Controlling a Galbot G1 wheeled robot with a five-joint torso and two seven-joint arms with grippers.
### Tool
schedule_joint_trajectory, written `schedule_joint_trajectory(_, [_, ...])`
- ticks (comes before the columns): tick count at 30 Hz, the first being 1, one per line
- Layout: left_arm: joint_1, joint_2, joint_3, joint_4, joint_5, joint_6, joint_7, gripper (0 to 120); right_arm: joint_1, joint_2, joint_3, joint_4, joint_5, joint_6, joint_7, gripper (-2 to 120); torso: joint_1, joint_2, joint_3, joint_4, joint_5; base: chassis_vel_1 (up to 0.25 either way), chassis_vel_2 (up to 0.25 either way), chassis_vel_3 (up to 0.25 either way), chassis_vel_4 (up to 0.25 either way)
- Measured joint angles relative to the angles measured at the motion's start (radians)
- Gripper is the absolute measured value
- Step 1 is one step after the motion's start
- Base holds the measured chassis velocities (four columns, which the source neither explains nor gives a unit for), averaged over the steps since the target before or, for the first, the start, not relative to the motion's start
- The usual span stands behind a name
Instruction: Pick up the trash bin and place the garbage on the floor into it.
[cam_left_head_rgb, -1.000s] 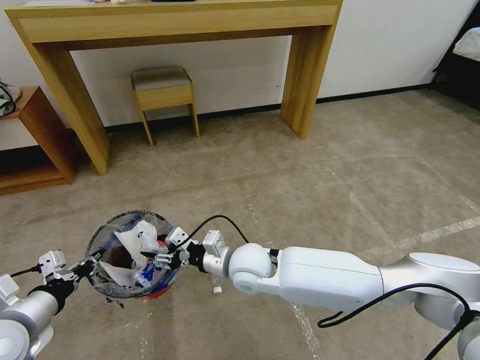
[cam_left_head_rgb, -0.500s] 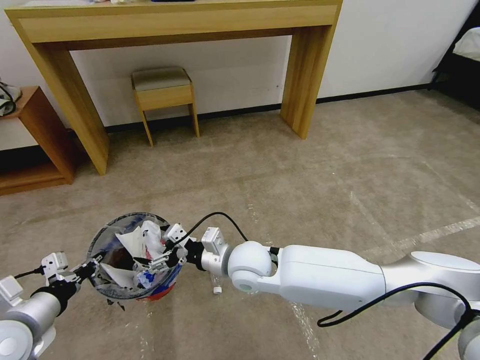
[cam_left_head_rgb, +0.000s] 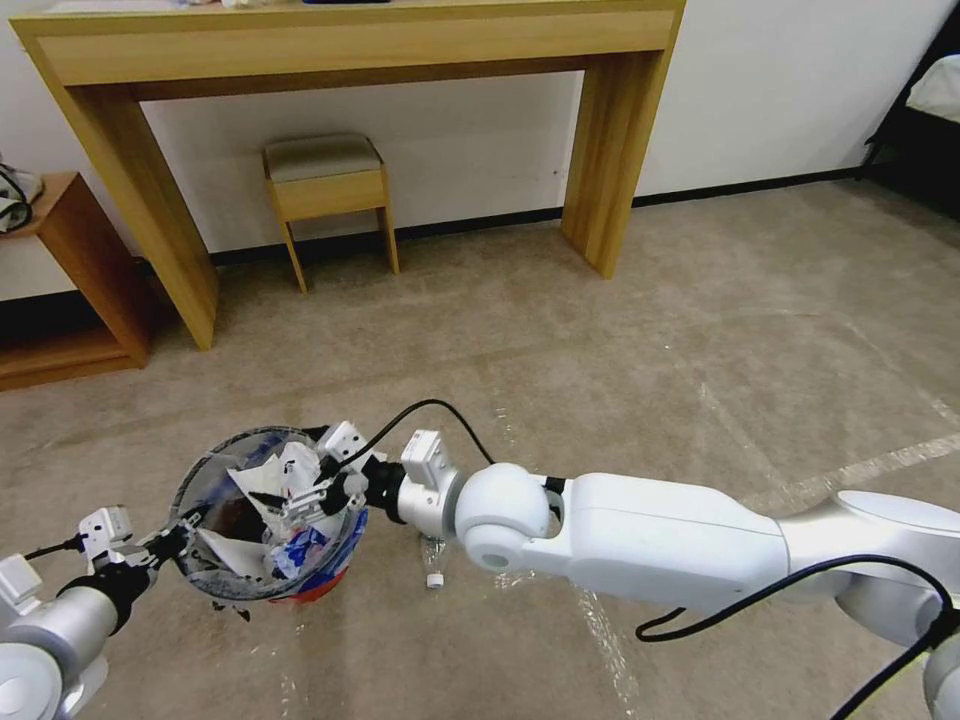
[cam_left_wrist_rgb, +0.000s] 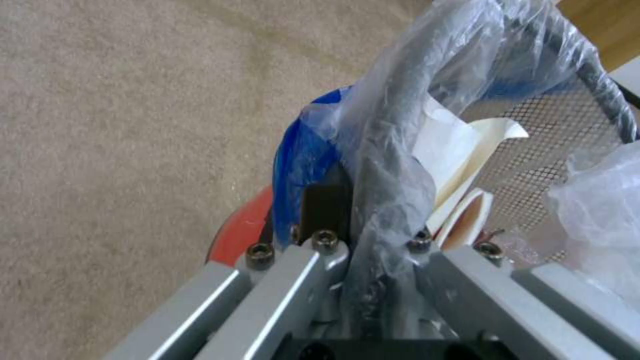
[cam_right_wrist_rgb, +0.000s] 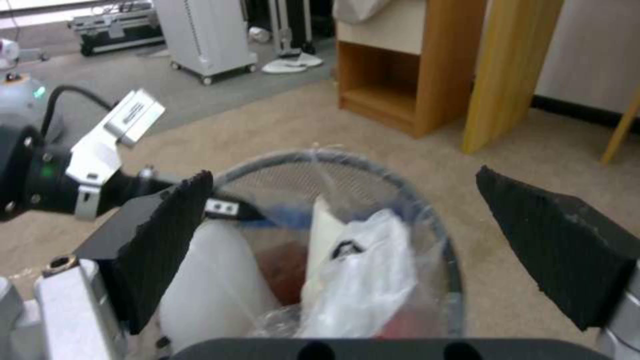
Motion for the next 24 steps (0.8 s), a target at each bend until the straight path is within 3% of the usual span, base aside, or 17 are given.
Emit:
schedule_joint_trajectory(12, [0.014, 0.001, -0.013, -0.007, -0.002, 0.000, 0.000, 1, -0.024, -0.087, 0.093, 0.047, 0.001, -0.001, 0.005, 100, 0.000, 0.000, 0.000, 0.0000, 0.0001, 0.000, 0.000, 0.000, 0.000])
schedule_joint_trajectory(16, [0.019, 0.003, -0.020, -0.009, -0.003, 0.000, -0.001, 1, -0.068, -0.129, 0.187, 0.082, 0.001, 0.004, -0.001, 100, 0.000, 0.000, 0.000, 0.0002, 0.0001, 0.000, 0.000, 0.000, 0.000])
schedule_joint_trajectory(18, [0.024, 0.004, -0.032, -0.011, -0.007, 0.000, -0.001, 1, -0.155, -0.170, 0.343, 0.113, -0.003, 0.024, -0.019, 100, 0.000, 0.000, 0.000, 0.0000, 0.0002, 0.000, 0.000, 0.000, 0.000])
schedule_joint_trajectory(22, [0.027, 0.003, -0.038, -0.010, -0.008, 0.000, -0.001, 1, -0.221, -0.186, 0.451, 0.121, -0.012, 0.048, -0.027, 100, 0.000, 0.000, 0.000, -0.0001, 0.0002, 0.000, 0.000, 0.000, 0.000])
schedule_joint_trajectory(24, [0.028, -0.002, -0.044, -0.010, -0.011, 0.000, -0.001, 1, -0.320, -0.198, 0.596, 0.125, -0.026, 0.086, -0.032, 100, 0.000, 0.000, 0.000, 0.0000, 0.0003, 0.000, 0.000, 0.000, 0.000])
